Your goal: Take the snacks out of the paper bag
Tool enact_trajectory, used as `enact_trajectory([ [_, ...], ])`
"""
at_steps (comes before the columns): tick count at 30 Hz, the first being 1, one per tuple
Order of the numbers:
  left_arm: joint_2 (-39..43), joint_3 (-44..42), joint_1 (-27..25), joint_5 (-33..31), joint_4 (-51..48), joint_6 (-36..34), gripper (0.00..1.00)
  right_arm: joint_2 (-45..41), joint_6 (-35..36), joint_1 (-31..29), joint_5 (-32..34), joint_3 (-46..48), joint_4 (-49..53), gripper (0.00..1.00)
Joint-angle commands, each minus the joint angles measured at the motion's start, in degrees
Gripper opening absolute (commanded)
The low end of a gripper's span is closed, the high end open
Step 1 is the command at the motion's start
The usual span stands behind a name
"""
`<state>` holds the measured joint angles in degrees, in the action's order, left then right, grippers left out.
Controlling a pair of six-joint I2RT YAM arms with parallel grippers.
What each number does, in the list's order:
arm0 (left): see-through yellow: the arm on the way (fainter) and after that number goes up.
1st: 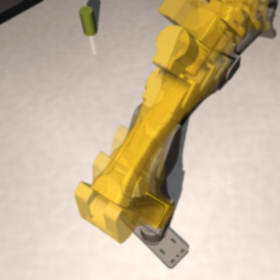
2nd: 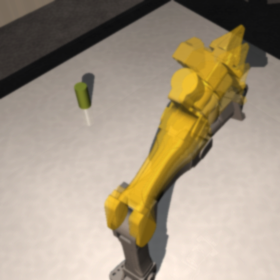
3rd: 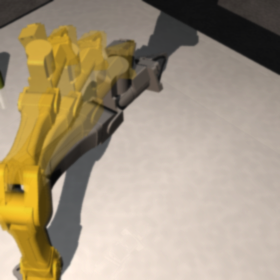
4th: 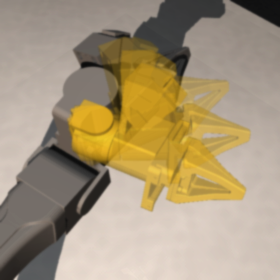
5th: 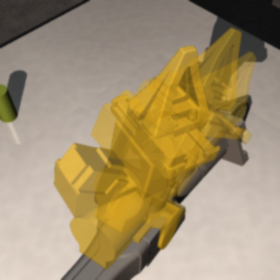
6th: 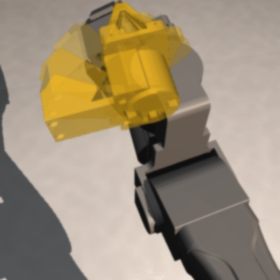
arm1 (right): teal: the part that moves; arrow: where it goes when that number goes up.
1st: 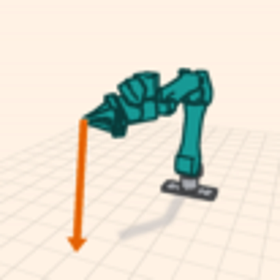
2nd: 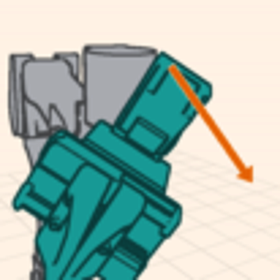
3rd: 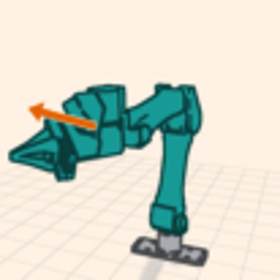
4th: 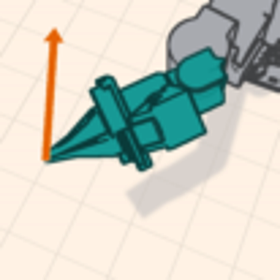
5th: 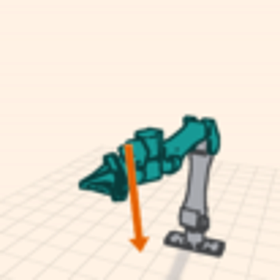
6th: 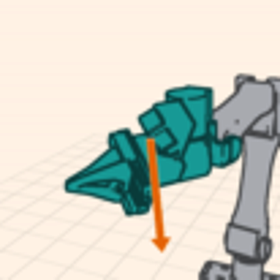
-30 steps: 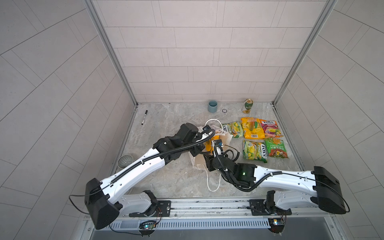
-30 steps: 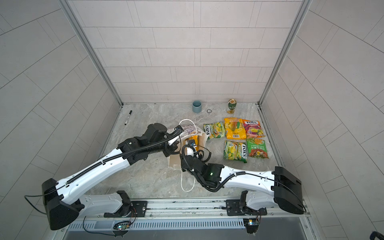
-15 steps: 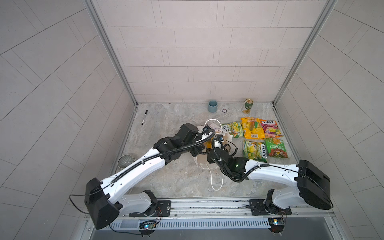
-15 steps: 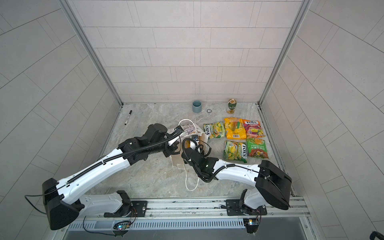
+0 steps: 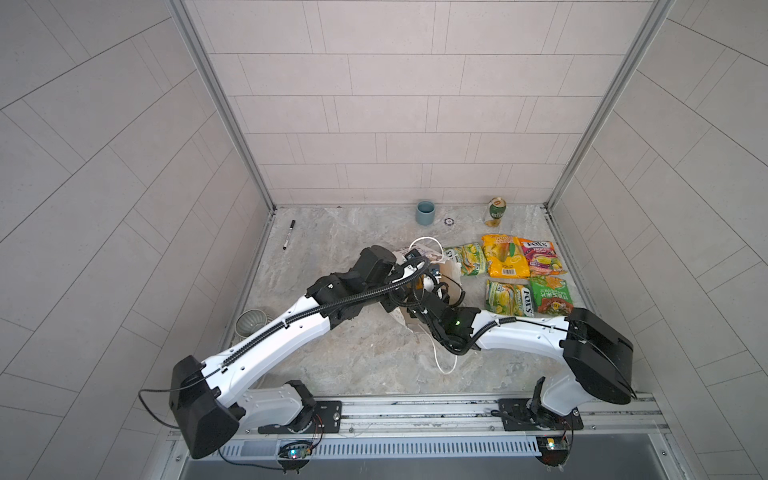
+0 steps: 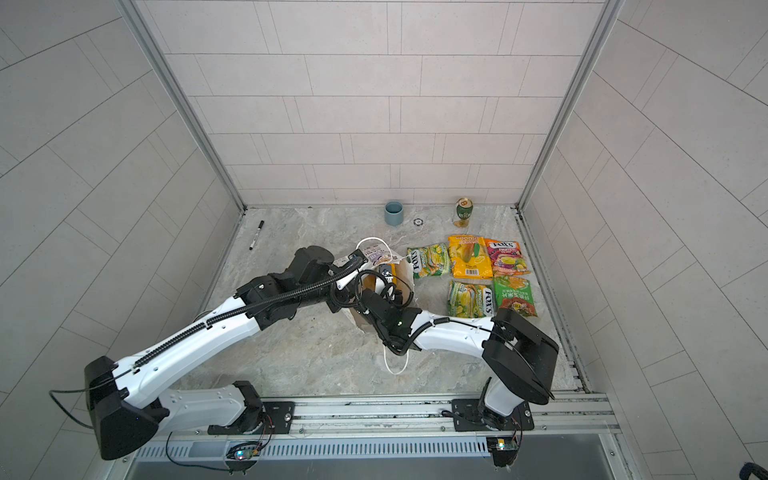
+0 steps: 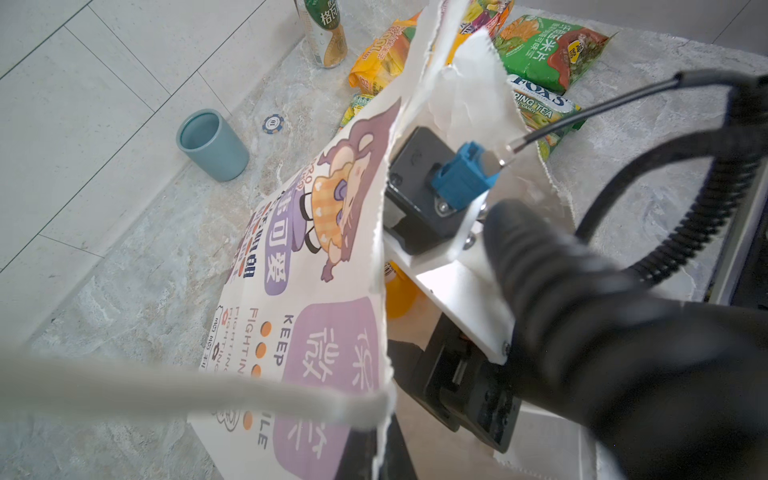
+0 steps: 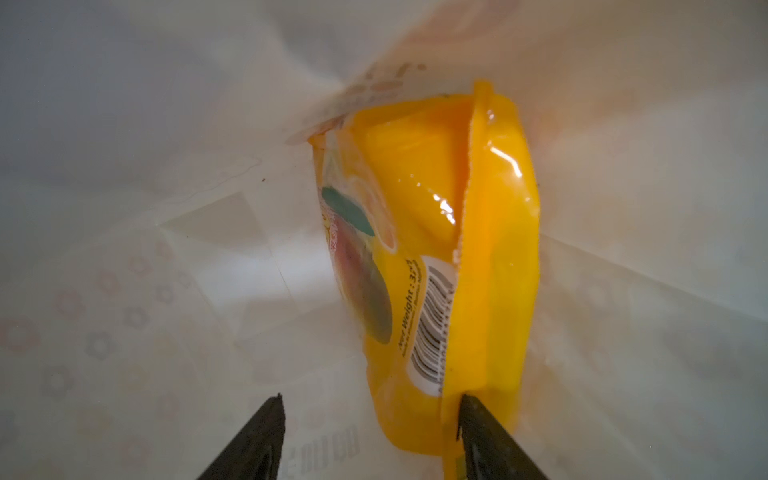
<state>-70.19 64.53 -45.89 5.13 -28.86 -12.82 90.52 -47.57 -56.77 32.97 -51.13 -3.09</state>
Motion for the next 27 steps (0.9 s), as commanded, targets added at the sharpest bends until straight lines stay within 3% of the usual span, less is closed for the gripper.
enact_trajectory([
  [1, 0.44, -0.55, -0.52, 3.66, -0.15, -0.34, 0.00, 1.89, -1.55, 0.43, 5.03, -1.98, 0.31, 0.64],
  [3, 0.51, -0.55, -0.58, 3.39, -0.14, -0.28, 0.00, 3.32, -1.24, 0.81, 5.06, -2.80, 0.22, 0.58],
  [10, 0.76, -0.81, -0.61, 2.82, -0.10, -0.42, 0.00, 6.57, 1.03, 1.49, 1.73, -3.68, -2.55, 0.11],
  [15, 0.79, -1.02, -0.56, 1.38, -0.49, -0.83, 0.00, 4.68, 4.50, 1.00, -1.46, -2.84, -5.77, 0.01],
  [27, -0.45, -0.62, -0.54, -1.77, -2.06, -1.33, 0.00, -5.00, 8.03, -1.06, -8.36, 0.34, -6.54, 0.00],
])
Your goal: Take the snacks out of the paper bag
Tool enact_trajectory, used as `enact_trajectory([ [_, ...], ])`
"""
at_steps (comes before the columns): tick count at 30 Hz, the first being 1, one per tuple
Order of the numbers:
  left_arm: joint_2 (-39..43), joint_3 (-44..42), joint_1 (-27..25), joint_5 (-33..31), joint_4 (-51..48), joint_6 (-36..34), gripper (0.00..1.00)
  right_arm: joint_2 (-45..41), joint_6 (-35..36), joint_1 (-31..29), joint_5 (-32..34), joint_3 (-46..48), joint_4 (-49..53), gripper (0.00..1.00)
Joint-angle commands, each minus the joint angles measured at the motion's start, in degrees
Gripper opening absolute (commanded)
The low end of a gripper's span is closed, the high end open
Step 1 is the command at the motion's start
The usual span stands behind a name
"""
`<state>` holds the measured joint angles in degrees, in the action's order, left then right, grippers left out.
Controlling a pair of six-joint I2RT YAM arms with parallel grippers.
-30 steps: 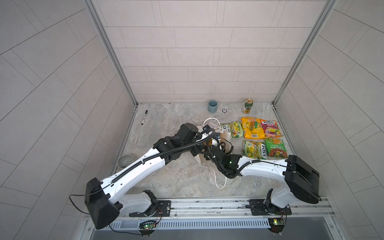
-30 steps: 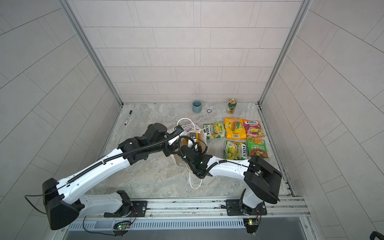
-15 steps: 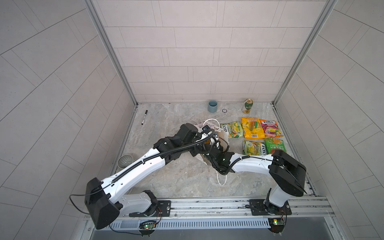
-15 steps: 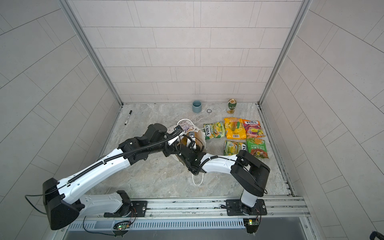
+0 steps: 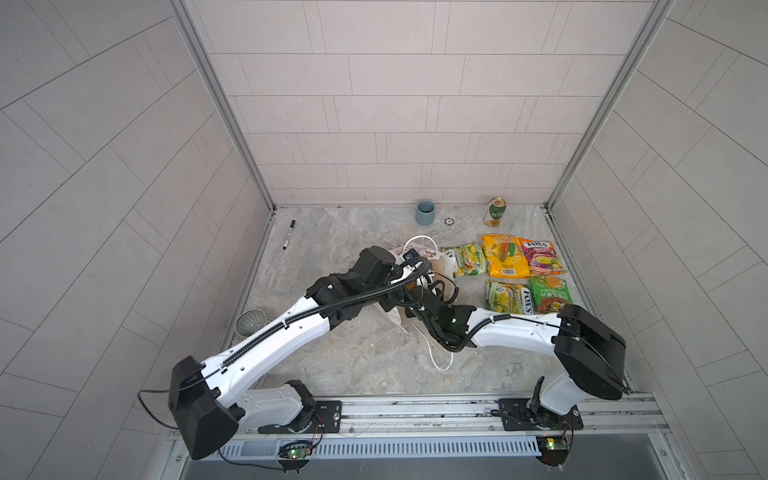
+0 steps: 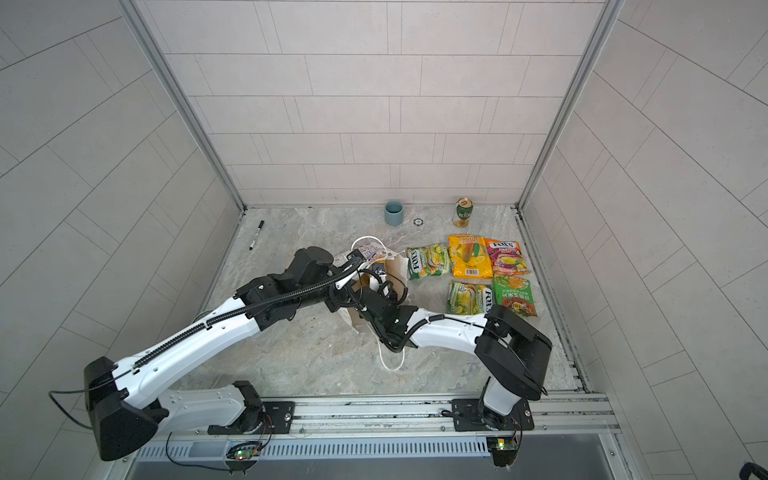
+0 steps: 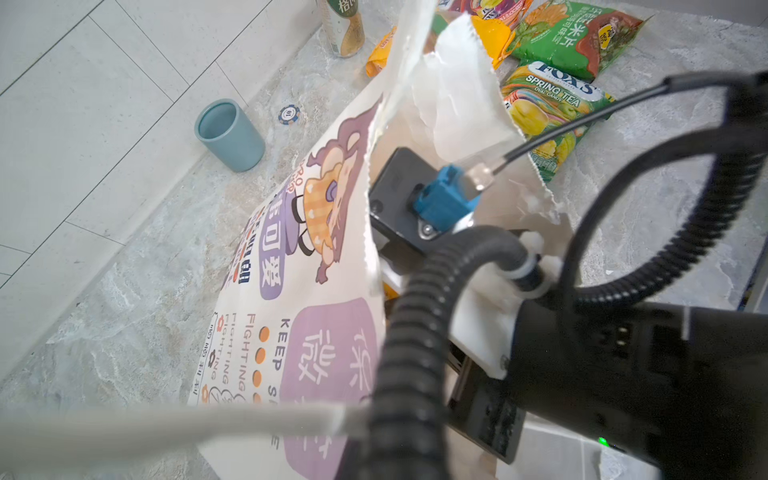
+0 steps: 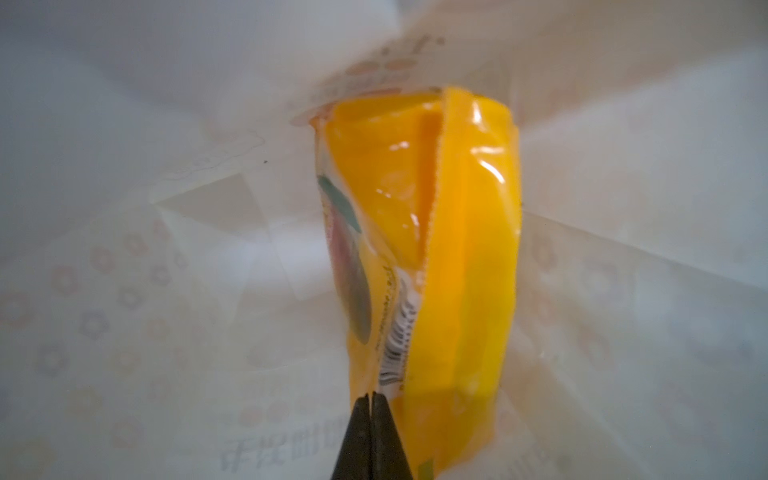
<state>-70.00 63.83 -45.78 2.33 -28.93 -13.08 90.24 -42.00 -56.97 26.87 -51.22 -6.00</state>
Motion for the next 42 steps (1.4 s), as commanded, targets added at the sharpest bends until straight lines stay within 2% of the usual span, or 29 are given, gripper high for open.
enact_trajectory([
  [1, -0.74, 0.06, -0.70, 0.73, -2.03, -1.10, 0.00, -5.57, 2.49, -0.86, -2.58, 0.79, -3.39, 0.00],
  [10, -1.06, 0.31, -0.66, -0.32, -2.54, -1.33, 0.00, -13.09, 3.16, -1.13, -5.38, 4.77, -1.10, 0.00],
  [12, -1.01, 0.31, -0.70, 0.14, -2.44, -1.17, 0.00, -13.27, 3.85, -1.12, -5.65, 5.89, -2.56, 0.31],
  [13, -0.96, 0.30, -0.71, 0.17, -2.43, -1.16, 0.00, -12.88, 4.49, -1.14, -6.04, 6.18, -3.31, 0.39],
  [18, -1.11, 0.40, -0.71, 0.64, -2.36, -0.74, 0.00, -10.07, 7.16, -1.19, -9.48, 10.56, -14.37, 0.54],
  [24, -1.35, 0.65, -0.69, 1.45, -2.27, -0.51, 0.00, -6.28, 8.19, -3.25, -2.71, 13.37, -20.00, 0.65],
  [28, -1.46, 0.72, -0.72, 1.54, -2.35, -0.42, 0.00, -3.34, 6.03, -3.67, 2.12, 15.39, -25.10, 0.71],
  [32, -1.29, 0.93, -0.64, 1.10, -2.05, 0.21, 0.00, 0.78, 6.83, -4.43, 3.55, 17.91, -30.36, 0.80],
  [35, -1.45, 1.11, -0.66, 1.31, -2.05, 0.63, 0.00, 1.43, 12.23, -7.20, 6.39, 20.94, -39.25, 0.80],
  [42, -1.95, 1.41, -0.63, 0.92, -2.32, 0.86, 0.00, -0.23, 13.95, -8.01, 7.82, 21.42, -38.95, 0.79],
])
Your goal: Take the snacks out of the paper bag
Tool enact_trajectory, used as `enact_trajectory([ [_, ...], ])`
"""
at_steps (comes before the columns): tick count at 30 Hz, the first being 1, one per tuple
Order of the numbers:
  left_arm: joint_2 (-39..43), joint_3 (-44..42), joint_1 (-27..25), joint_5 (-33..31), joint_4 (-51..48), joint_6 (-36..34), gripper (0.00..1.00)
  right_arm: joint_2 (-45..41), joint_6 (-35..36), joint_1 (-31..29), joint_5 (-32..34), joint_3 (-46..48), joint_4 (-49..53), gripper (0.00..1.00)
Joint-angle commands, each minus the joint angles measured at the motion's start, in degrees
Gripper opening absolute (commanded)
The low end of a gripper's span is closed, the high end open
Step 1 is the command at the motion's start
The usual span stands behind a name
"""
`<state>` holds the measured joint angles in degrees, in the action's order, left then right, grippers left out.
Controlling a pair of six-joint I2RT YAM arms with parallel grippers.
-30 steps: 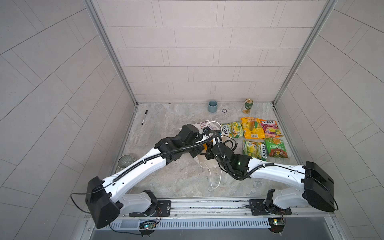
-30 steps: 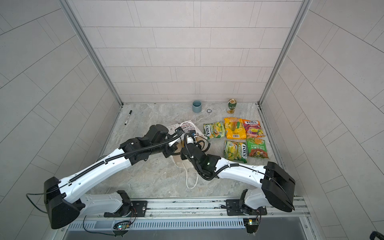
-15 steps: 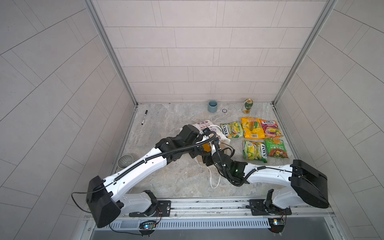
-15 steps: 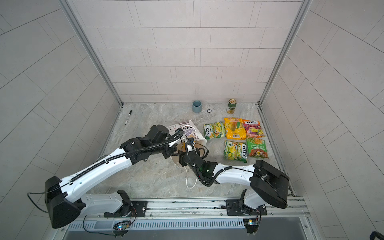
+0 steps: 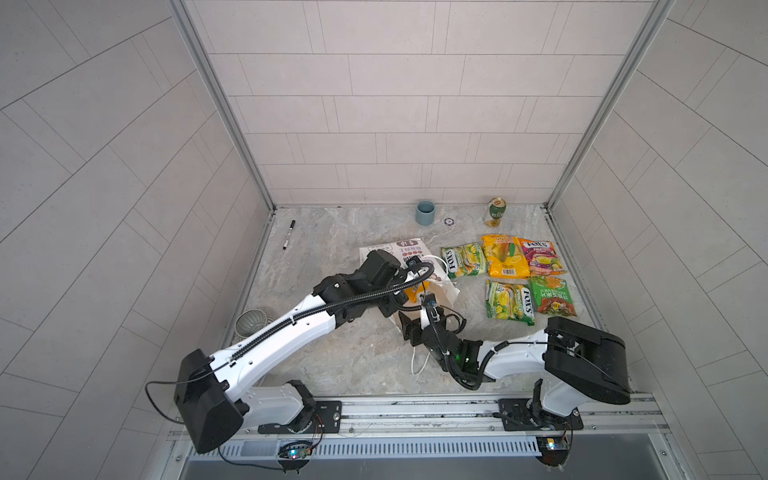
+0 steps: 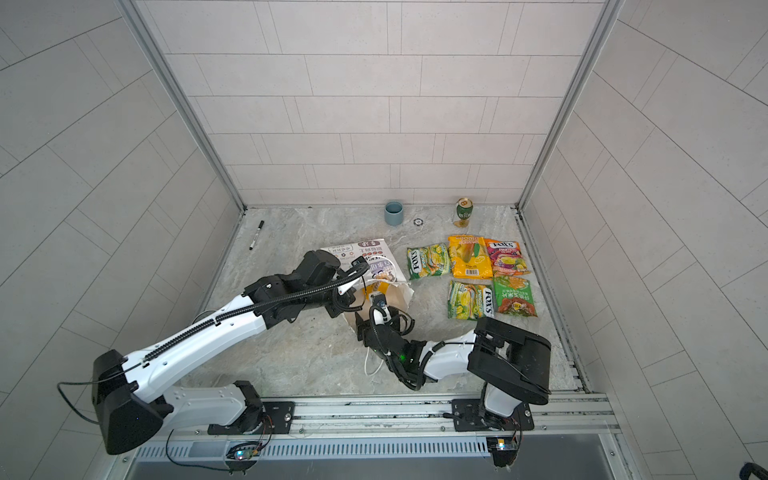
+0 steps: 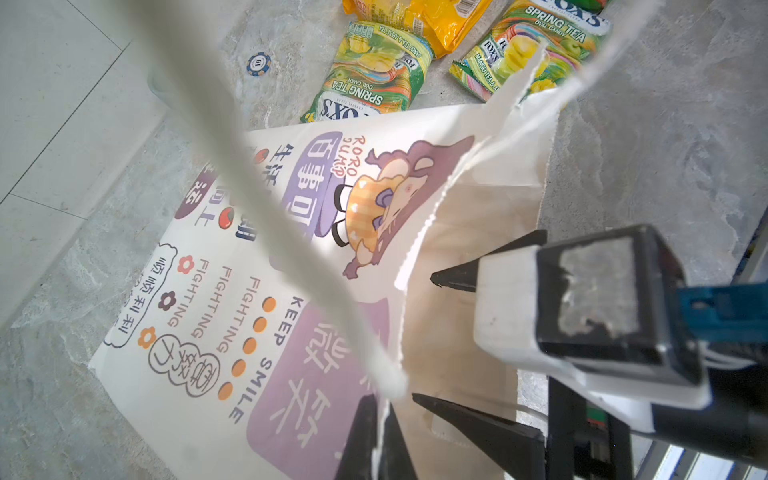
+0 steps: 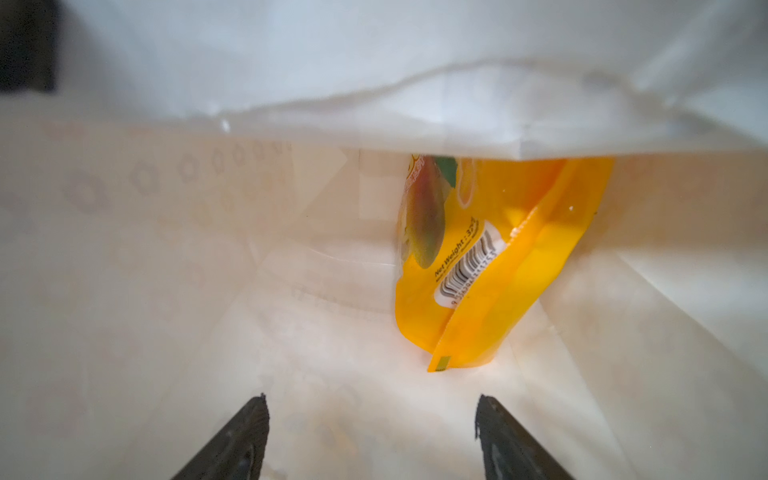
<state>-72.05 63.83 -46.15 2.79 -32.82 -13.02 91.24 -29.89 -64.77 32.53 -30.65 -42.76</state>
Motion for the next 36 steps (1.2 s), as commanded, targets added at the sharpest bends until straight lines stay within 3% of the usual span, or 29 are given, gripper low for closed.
enact_trajectory([
  [1, 0.15, 1.48, -0.25, 0.63, 1.53, 0.78, 0.00, -1.37, 1.62, -0.13, 2.63, 0.67, -1.33, 0.79],
  [11, 1.27, 0.99, -0.30, 2.94, 2.29, 0.54, 0.00, 0.99, -6.04, 5.13, 0.66, -3.44, 5.94, 0.78],
  [18, 1.46, 0.88, -0.34, 5.07, 2.67, 0.45, 0.00, 7.30, -4.01, 6.58, 0.77, -3.47, -6.60, 0.80],
  [28, 1.56, 0.76, -0.33, 6.54, 2.76, 0.24, 0.00, 15.44, -3.09, 9.78, 2.47, -9.14, -10.77, 0.78],
  [29, 1.51, 0.76, -0.34, 6.62, 2.76, 0.24, 0.00, 15.96, -2.86, 9.96, 2.79, -9.70, -10.89, 0.74],
  [33, 1.66, 0.48, -0.34, 6.37, 2.78, 0.11, 0.00, 17.27, -2.33, 11.22, 2.25, -11.79, -10.53, 0.35],
  [36, 1.76, 0.28, -0.30, 5.14, 2.76, 0.10, 0.00, 16.72, -1.74, 11.26, 1.02, -12.24, -9.85, 0.17],
])
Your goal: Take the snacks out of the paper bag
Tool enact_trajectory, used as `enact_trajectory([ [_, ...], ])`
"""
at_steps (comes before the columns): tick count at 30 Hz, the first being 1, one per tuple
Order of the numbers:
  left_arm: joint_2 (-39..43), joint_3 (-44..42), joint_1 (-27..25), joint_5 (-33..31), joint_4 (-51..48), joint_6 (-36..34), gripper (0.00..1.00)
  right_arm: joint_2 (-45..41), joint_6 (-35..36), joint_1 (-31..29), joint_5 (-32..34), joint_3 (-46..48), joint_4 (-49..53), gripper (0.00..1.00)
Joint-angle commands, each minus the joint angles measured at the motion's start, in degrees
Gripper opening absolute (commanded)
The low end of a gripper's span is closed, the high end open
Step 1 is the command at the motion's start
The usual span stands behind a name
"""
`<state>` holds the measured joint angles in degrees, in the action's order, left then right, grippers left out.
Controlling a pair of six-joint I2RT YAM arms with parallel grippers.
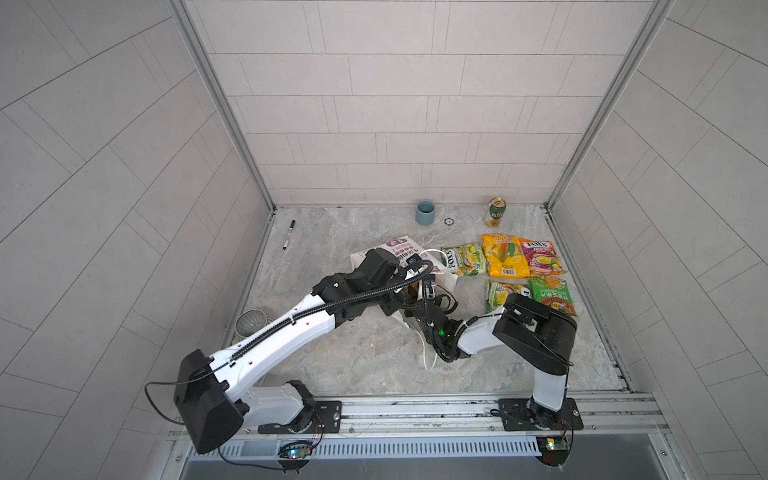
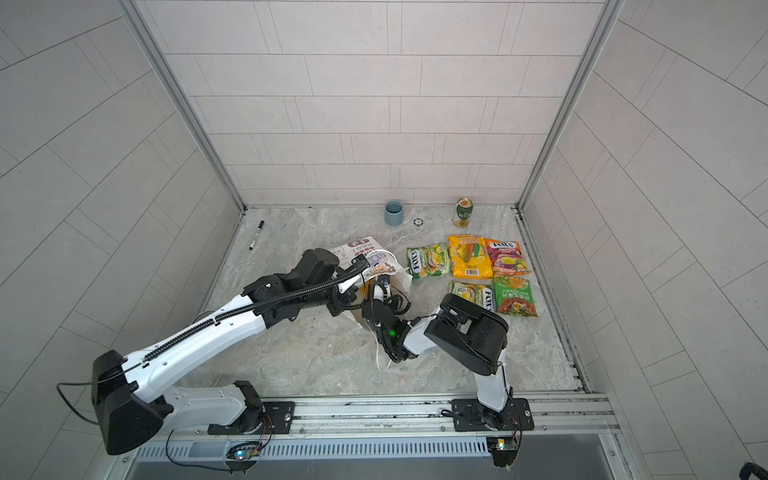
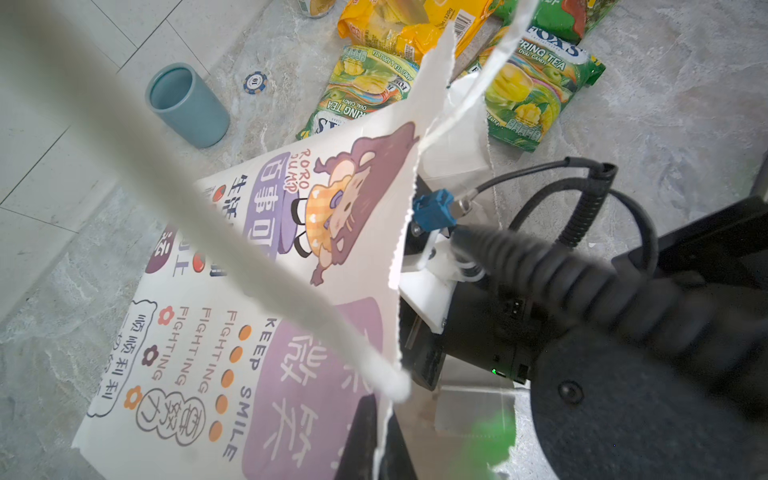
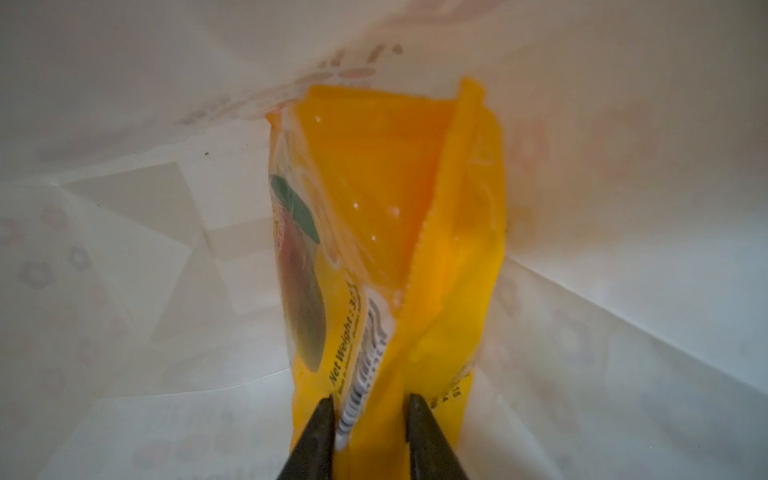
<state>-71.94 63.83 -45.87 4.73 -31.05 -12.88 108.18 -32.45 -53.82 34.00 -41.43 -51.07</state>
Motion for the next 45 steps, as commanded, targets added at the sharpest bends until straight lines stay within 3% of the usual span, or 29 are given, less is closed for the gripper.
enact_trajectory([
  [1, 1.55, 0.27, -0.63, 2.82, 0.99, -0.08, 0.00, -0.48, 0.81, 0.33, -1.02, -1.45, -1.31, 0.14],
  [5, 1.01, 0.49, -0.62, 0.41, 0.64, 0.22, 0.00, -3.34, 0.78, -0.25, -2.48, 0.17, -0.71, 0.00],
  [11, -0.44, 1.27, -0.58, -2.41, -0.40, 0.75, 0.00, -9.56, 3.87, -3.37, -1.77, 1.45, 2.62, 0.00],
  [26, -1.27, 1.82, -0.55, -5.78, -1.51, 0.83, 0.00, -24.20, 3.25, -7.95, -1.42, 8.01, 9.31, 0.00],
  [34, -1.61, 1.91, -0.62, -6.15, -1.62, 0.84, 0.00, -34.38, 4.18, -8.18, -6.53, 9.08, 19.29, 0.00],
  [40, -1.54, 1.97, -0.58, -6.93, -1.82, 1.09, 0.00, -40.37, 0.16, -8.00, -6.82, 9.17, 28.63, 0.00],
  [43, -1.43, 2.05, -0.52, -6.22, -1.47, 1.39, 0.00, -40.81, -5.69, -6.67, -5.58, 6.32, 37.99, 0.39],
  [45, -1.58, 2.26, -0.54, -5.31, -1.32, 1.63, 0.00, -40.53, -8.20, -5.94, -7.23, 4.85, 39.43, 0.50],
])
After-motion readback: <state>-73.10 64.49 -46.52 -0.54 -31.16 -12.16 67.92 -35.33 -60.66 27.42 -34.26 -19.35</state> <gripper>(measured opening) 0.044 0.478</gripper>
